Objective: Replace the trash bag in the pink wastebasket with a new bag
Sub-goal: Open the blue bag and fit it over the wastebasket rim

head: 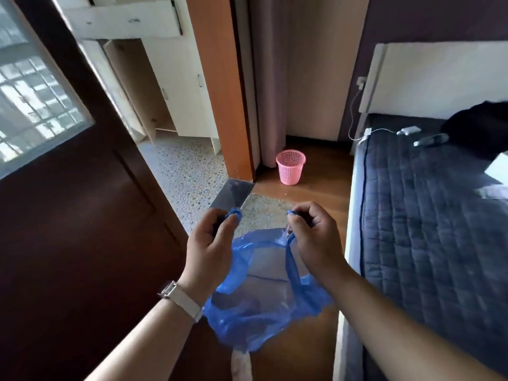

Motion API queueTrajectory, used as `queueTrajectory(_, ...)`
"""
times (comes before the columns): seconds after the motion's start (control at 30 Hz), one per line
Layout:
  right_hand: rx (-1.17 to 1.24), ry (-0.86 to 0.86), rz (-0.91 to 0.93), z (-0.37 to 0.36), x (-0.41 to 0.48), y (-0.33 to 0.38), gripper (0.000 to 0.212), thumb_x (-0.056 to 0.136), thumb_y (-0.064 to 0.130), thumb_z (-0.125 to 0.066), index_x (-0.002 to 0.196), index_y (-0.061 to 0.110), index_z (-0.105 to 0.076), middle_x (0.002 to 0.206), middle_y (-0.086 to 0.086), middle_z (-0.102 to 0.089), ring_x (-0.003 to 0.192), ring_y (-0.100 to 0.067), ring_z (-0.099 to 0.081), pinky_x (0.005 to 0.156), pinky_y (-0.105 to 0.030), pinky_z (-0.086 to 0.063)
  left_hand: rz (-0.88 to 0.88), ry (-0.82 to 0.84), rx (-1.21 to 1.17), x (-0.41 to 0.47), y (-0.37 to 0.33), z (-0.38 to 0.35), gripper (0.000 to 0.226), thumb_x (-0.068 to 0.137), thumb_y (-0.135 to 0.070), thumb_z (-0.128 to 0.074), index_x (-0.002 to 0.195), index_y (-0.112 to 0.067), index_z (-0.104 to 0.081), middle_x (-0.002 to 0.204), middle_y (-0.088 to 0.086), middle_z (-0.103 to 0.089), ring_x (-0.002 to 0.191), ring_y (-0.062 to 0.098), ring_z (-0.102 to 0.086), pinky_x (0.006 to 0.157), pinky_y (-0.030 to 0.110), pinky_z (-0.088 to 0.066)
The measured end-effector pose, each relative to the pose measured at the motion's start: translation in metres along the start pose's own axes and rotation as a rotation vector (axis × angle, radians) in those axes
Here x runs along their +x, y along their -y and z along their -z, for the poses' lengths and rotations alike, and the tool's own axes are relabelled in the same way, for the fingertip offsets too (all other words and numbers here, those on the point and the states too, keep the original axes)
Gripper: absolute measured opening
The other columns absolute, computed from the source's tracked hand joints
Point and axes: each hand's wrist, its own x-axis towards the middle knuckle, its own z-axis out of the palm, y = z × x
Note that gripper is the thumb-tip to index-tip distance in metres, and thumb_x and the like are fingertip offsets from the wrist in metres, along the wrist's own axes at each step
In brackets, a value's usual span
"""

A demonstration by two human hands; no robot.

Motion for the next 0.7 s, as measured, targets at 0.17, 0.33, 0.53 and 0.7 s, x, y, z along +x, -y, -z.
queueTrajectory(0.17,-0.041,-0.079,-0.013,0.014,0.069,-0.035,0.006,0.081,0.016,-0.056,0.076,0.014,-0.057,0.064,-0.009,-0.057,0.058,-0.02,-0.052,0.056,-0.028,-0.044,0.0,0.128,-0.052,0.075,0.035,-0.054,0.035,0.078,-0.047,-0.058,0.069,-0.014,-0.051,0.057,0.001,-0.039,0.054,0.016,-0.033,0.049,0.03,-0.028)
queueTrajectory(0.33,-0.096,-0.154,-0.032,0.016,0.163,-0.064,0.006,0.08,0.016,-0.056,0.075,0.013,-0.057,0.061,-0.004,-0.055,0.058,-0.016,-0.051,0.056,-0.03,-0.043,0.002,0.211,-0.09,0.178,0.065,-0.103,0.03,0.081,-0.045,-0.057,0.066,-0.021,-0.05,0.06,0.003,-0.042,0.058,0.018,-0.037,0.056,0.037,-0.031)
queueTrajectory(0.53,-0.147,-0.237,-0.005,0.023,0.28,-0.073,0.018,0.077,0.032,-0.057,0.075,0.015,-0.056,0.062,-0.02,-0.052,0.057,-0.025,-0.05,0.053,-0.041,-0.042,-0.01,0.308,-0.146,0.298,0.076,-0.158,0.027,0.08,-0.043,-0.055,0.067,-0.02,-0.051,0.056,-0.008,-0.042,0.055,0.012,-0.036,0.054,0.031,-0.032)
queueTrajectory(0.7,-0.169,-0.327,0.001,0.038,0.347,-0.086,0.011,0.081,0.023,-0.057,0.074,0.014,-0.056,0.063,-0.019,-0.056,0.058,-0.02,-0.051,0.057,-0.034,-0.043,-0.002,0.354,-0.185,0.366,0.08,-0.203,0.029,0.084,-0.034,-0.058,0.067,-0.013,-0.047,0.056,-0.007,-0.041,0.056,0.012,-0.035,0.053,0.03,-0.031)
